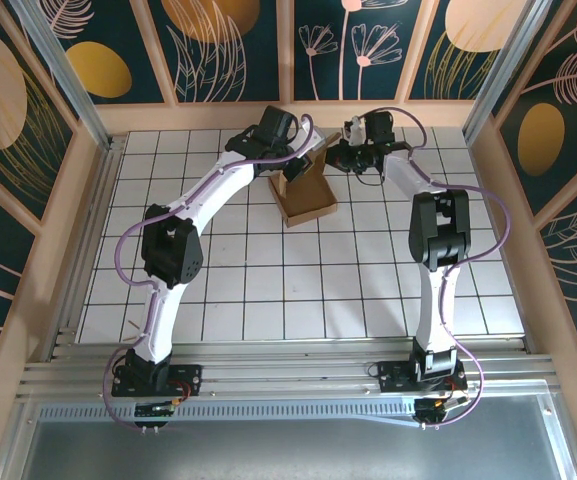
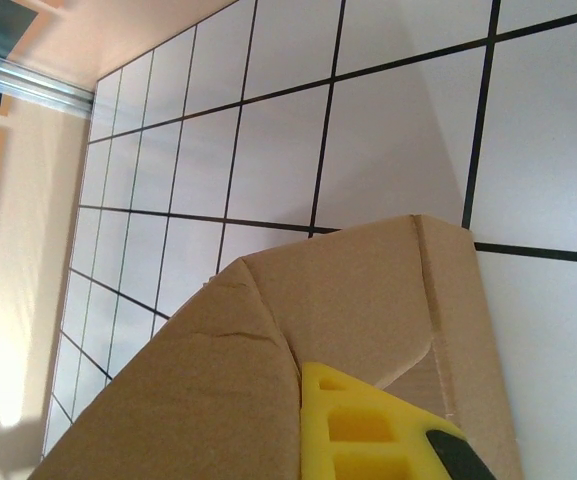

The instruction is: Fold the paper box

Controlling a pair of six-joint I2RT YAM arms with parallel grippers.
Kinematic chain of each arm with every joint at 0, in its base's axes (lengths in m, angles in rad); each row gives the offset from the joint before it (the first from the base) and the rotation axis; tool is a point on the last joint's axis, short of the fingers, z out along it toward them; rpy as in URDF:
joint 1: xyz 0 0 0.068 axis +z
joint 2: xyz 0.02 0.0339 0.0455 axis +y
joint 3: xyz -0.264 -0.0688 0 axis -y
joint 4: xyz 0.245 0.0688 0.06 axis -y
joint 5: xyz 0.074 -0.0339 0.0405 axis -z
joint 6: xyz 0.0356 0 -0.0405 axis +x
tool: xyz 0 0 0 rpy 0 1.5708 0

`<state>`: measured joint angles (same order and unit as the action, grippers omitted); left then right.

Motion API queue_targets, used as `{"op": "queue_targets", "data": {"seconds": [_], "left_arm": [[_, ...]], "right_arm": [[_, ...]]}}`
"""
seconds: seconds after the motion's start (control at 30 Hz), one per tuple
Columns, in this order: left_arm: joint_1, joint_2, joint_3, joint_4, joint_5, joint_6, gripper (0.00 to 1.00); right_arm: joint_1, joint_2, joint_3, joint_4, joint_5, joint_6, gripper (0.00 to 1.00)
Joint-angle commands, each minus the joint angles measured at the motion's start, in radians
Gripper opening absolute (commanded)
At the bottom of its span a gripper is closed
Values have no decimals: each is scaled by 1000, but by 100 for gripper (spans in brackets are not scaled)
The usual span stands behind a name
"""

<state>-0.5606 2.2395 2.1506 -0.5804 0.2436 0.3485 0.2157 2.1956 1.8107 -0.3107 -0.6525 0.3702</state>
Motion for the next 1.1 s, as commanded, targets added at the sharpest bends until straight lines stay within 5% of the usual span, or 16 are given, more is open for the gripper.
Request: {"op": "queue_targets", "data": {"seconds": [0.0, 0.2, 0.57, 0.87, 1.07], "left_arm": [[-25, 37, 20, -41, 91, 0, 0], [-25, 36, 24, -46, 76, -4, 0], [-25, 1, -49, -47, 101, 73, 0], [-28, -34, -140, -2, 97, 120, 0], [-43, -22, -155, 21, 62, 136, 0]], "right_arm": [[37, 29, -41, -49, -47, 119, 8], [59, 19, -145, 25, 8, 185, 9], [109, -68, -415, 201, 299, -48, 17], [78, -356, -648, 366, 281, 3, 48], [1, -559, -854, 555, 129, 14, 73]]}}
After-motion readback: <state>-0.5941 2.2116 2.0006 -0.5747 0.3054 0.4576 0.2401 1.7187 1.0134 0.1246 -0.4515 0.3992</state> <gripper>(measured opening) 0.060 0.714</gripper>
